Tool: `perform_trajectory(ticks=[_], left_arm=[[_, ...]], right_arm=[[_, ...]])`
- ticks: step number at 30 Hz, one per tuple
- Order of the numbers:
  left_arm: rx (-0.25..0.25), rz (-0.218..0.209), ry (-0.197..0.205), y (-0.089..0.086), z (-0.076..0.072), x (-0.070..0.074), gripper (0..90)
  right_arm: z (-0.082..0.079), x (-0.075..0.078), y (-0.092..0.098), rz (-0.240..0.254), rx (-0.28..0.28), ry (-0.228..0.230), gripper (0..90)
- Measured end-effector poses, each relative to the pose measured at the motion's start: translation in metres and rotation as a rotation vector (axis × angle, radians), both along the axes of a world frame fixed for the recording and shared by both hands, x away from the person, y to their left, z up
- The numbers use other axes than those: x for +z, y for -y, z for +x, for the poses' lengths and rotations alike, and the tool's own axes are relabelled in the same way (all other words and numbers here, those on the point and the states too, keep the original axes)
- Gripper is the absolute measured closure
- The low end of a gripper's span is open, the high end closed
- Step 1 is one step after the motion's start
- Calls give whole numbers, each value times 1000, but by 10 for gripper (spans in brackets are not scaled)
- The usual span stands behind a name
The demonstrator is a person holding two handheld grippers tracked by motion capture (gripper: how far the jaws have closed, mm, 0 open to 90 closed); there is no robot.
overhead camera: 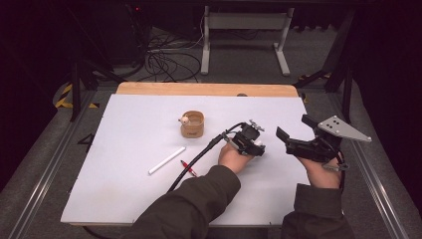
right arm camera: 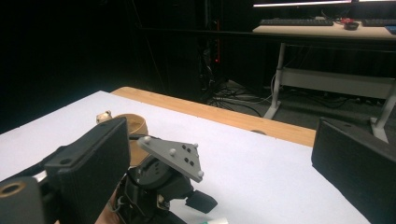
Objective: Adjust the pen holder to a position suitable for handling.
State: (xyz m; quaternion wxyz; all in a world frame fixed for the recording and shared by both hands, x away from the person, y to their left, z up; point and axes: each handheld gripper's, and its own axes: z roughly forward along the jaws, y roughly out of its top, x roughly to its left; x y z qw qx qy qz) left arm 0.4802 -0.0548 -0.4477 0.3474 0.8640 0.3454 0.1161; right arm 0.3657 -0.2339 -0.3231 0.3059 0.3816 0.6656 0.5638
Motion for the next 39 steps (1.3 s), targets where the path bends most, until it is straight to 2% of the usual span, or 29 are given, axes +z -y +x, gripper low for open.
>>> perform_trajectory(ticks=[5,9,10,16,22,32,36,37,39], left_arm=[[2,17,-21,3,2,-5,411],[5,31,-15,4,2,-5,435],[7,50,-2,4,2,-4,450],[17,76,21,7,-2,-5,499],[-2,76,24,10,-5,-5,623],[3,51,-3,7,-2,-4,650],[-17,15,-9,3,-1,0,650],[-29,-10,1,0,-1,6,650],[-26,-25,7,-2,-1,9,651]], right_arm=[[1,0,-1,-5,8,-3,51],[1,-1,-1,-7,9,-5,51],[1,-1,-2,-8,9,-6,51],[1,0,-3,-9,13,-9,51],[1,0,-3,-11,16,-11,51],[2,-1,-3,-10,15,-14,52],[3,-2,-2,-10,11,-19,53],[4,-3,-2,-8,8,-21,54],[4,-3,-2,-7,7,-22,56]])
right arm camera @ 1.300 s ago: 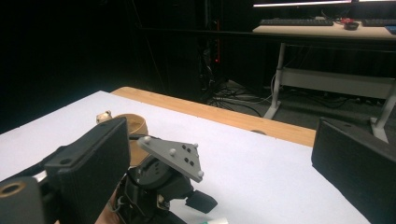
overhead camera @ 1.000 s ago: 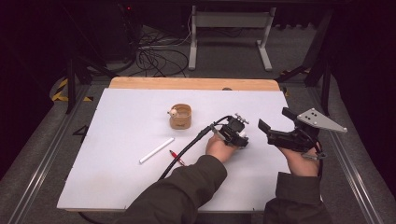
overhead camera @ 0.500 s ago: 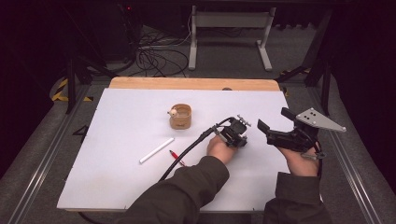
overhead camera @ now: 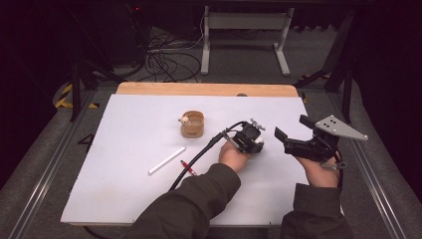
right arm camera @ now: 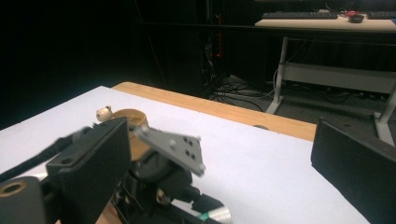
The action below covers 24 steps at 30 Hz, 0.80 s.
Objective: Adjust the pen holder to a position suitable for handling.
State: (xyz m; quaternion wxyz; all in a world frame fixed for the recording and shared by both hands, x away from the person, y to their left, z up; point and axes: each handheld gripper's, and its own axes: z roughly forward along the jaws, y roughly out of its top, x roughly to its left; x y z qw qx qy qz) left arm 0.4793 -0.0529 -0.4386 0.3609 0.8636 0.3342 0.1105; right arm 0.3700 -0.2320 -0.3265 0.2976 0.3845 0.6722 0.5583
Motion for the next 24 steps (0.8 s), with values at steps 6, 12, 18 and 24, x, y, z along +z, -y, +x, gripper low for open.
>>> perform_trajectory(ticks=[6,12,18,24], left_arm=[[-19,-115,32,-15,-2,24,652],[-25,-178,65,-27,-6,38,652],[-33,-244,104,-40,-11,55,652],[-44,-312,138,-54,-17,69,652]], right_arm=[[0,-1,-2,0,8,6,59],[2,-2,-3,5,20,5,62],[4,-4,-5,10,34,-1,67],[6,-6,-7,20,49,-8,78]])
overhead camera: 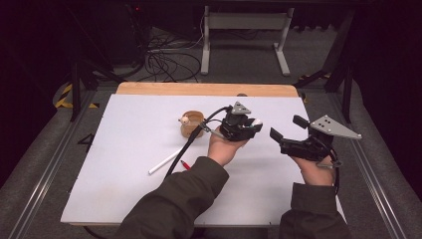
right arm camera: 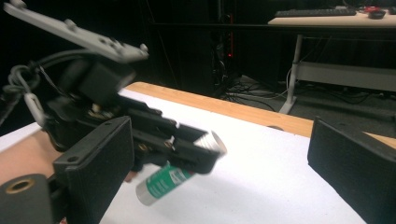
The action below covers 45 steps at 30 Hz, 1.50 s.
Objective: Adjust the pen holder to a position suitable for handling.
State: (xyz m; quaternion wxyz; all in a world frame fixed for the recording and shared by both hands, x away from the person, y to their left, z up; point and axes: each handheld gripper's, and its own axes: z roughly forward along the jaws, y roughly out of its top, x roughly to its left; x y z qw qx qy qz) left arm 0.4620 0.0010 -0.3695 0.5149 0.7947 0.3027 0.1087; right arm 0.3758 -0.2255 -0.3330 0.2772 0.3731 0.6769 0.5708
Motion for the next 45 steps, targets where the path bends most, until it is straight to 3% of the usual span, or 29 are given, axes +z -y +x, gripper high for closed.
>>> perform_trajectory(ticks=[13,24,29,45], left_arm=[[-12,-112,41,-22,-10,20,652],[-35,-209,76,-32,-19,31,652],[-42,-268,98,-36,-24,32,652],[-61,-319,95,-32,-29,26,651]], right_arm=[[7,-8,-9,18,49,-36,132],[17,-20,-21,140,137,-88,216],[20,-25,-31,172,178,-108,256],[27,-36,-47,278,235,-131,389]])
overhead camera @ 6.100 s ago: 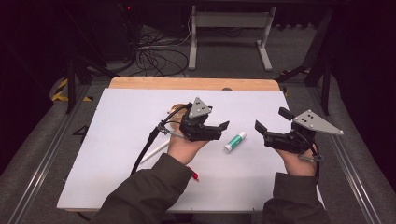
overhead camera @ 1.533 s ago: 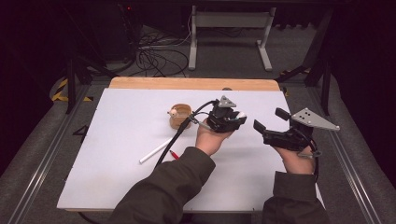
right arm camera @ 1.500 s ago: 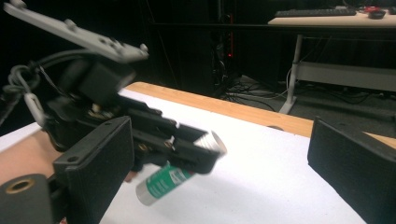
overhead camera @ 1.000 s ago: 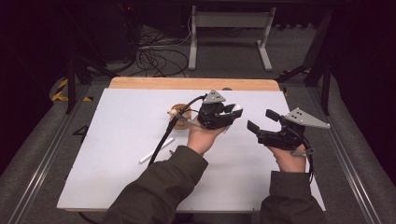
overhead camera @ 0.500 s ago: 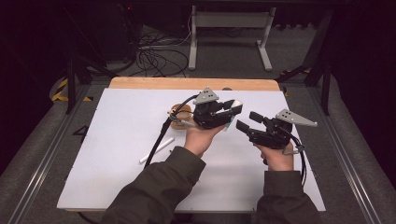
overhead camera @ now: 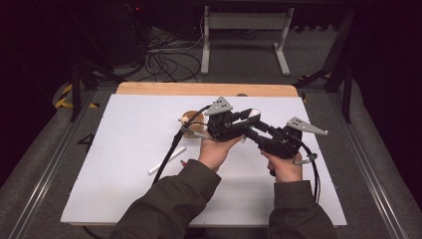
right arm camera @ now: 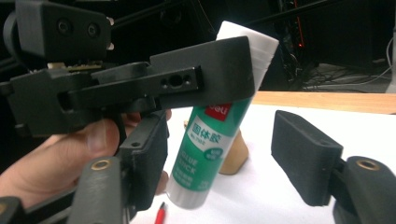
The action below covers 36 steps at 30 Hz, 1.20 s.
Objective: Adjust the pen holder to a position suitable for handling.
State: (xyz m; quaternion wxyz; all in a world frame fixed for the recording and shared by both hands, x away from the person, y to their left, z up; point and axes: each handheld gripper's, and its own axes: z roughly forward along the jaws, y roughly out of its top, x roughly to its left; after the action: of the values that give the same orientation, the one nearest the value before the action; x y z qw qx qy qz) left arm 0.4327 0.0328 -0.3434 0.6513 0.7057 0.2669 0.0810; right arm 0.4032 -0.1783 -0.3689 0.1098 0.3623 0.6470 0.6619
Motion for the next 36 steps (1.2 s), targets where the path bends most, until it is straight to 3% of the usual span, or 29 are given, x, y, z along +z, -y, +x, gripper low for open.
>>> perform_trajectory(ticks=[4,10,19,21,28,36], left_arm=[[-8,-7,2,1,-2,1,651],[-15,-9,5,1,-3,1,651],[-19,-27,18,-5,-5,1,639],[0,-9,38,-6,-7,2,580],[27,56,87,-19,-15,10,503],[38,151,110,-34,-24,12,407]], right_arm=[[1,-2,-4,8,16,-4,437],[0,-3,-6,19,25,0,579],[0,-4,-6,12,18,7,645],[-1,-4,-8,-16,12,22,657],[-3,-2,-14,-100,-12,67,659],[-8,1,-26,-228,-49,164,659]])
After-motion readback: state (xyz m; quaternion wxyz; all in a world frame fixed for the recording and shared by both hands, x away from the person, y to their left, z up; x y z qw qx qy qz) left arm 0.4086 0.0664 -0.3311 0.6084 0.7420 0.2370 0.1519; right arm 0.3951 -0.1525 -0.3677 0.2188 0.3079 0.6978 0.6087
